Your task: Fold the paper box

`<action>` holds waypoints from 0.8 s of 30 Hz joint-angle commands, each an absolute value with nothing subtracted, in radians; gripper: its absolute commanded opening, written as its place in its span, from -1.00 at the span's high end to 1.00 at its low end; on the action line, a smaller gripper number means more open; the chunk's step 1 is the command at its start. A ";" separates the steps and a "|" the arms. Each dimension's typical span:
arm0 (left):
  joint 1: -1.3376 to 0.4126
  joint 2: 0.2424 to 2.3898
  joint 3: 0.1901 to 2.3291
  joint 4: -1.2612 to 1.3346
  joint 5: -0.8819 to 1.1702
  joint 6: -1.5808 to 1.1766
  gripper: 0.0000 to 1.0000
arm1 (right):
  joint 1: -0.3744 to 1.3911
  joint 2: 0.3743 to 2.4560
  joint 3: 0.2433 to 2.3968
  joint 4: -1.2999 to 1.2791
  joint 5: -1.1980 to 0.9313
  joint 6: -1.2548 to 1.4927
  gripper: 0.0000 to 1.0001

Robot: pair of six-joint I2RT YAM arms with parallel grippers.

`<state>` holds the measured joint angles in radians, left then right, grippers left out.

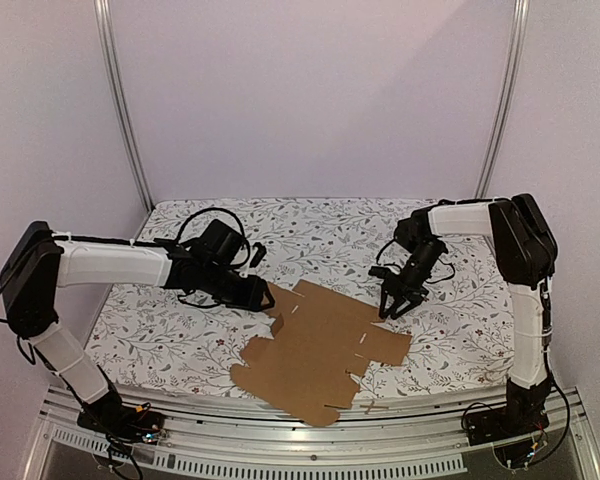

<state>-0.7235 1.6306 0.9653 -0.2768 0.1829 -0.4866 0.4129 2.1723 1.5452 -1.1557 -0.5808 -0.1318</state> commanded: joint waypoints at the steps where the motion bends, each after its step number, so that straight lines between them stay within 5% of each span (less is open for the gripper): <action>1: -0.713 1.601 0.949 -0.294 0.159 -0.484 0.06 | 0.417 2.224 1.583 -1.179 -0.645 -0.112 0.15; 12: -0.709 1.547 0.945 -0.289 0.092 -0.466 0.06 | 0.417 2.248 1.674 -1.190 -0.705 -0.093 0.98; 24: -0.692 1.553 0.887 0.078 0.176 -0.187 -0.05 | 0.429 2.118 1.679 -1.185 -0.710 -0.164 1.00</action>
<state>-0.7124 1.5013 0.8818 -0.0463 0.1310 -0.3279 0.4183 2.2059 1.6752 -1.1893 -0.7052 -0.1192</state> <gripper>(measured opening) 0.522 0.006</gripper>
